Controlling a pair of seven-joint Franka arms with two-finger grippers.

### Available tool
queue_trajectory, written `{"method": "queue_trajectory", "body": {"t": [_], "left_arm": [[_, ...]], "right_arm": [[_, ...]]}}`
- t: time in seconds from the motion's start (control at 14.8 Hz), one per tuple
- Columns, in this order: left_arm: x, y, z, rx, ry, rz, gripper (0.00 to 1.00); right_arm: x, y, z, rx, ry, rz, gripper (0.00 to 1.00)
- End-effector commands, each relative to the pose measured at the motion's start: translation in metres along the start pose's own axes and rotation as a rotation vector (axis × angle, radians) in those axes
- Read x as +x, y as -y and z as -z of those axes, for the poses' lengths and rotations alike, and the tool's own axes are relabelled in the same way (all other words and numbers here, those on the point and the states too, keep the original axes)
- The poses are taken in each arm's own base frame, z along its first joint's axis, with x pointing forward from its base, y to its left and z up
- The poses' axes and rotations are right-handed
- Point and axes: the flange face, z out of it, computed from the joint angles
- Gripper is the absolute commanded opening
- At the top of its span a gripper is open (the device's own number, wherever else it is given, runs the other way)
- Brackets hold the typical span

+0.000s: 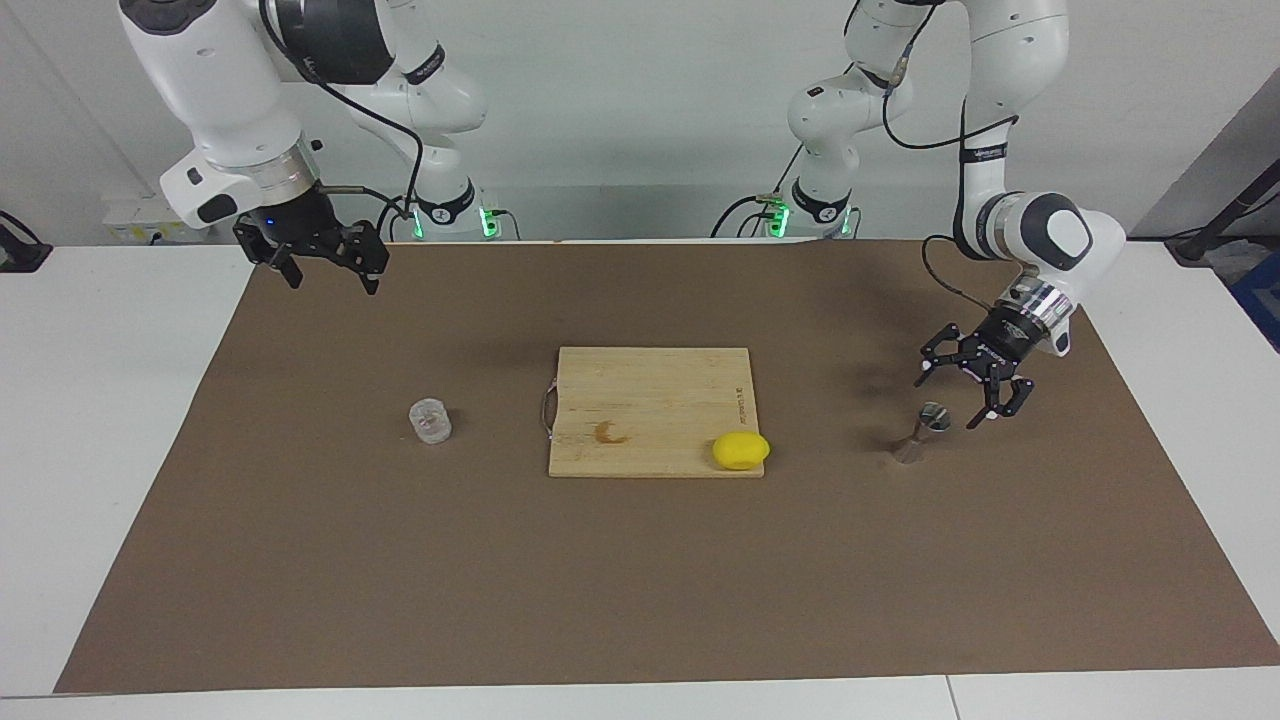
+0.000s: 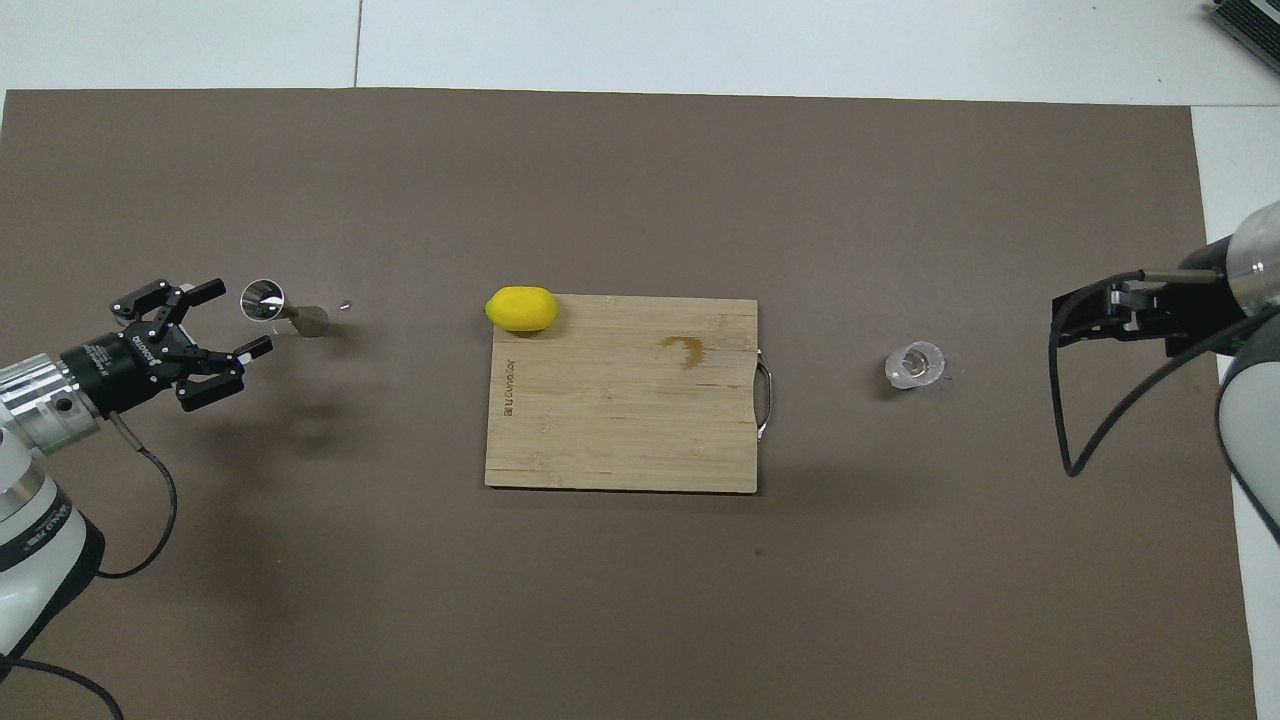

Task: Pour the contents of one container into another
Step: 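Reach the left gripper to the silver metal cup and grasp it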

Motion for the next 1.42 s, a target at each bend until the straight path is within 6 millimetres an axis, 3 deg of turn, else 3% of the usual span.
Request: {"method": "queue_trajectory", "body": {"t": [0.0, 0.27, 0.54, 0.95, 1.29, 1.35], "left_arm": [[-0.004, 0.001, -0.013, -0.03, 0.007, 0.015, 1.0], [-0.003, 0.006, -0.027, -0.059, 0.013, 0.019, 1.0], [-0.004, 0.003, -0.027, -0.065, 0.015, 0.02, 0.99], [-0.007, 0.0, -0.029, -0.085, 0.016, 0.03, 0.79], [-0.006, 0.001, -0.029, -0.084, 0.016, 0.03, 0.76], [-0.006, 0.001, -0.029, -0.084, 0.016, 0.03, 0.71]], "right_arm": [[-0.004, -0.004, 0.003, 0.014, 0.004, 0.007, 1.0], [-0.004, -0.004, 0.003, 0.014, 0.004, 0.007, 1.0], [-0.004, -0.004, 0.003, 0.015, 0.002, 0.007, 1.0], [-0.004, -0.004, 0.003, 0.014, 0.004, 0.007, 1.0], [-0.004, -0.004, 0.003, 0.014, 0.004, 0.007, 1.0], [-0.004, -0.004, 0.003, 0.015, 0.002, 0.007, 1.0]]}}
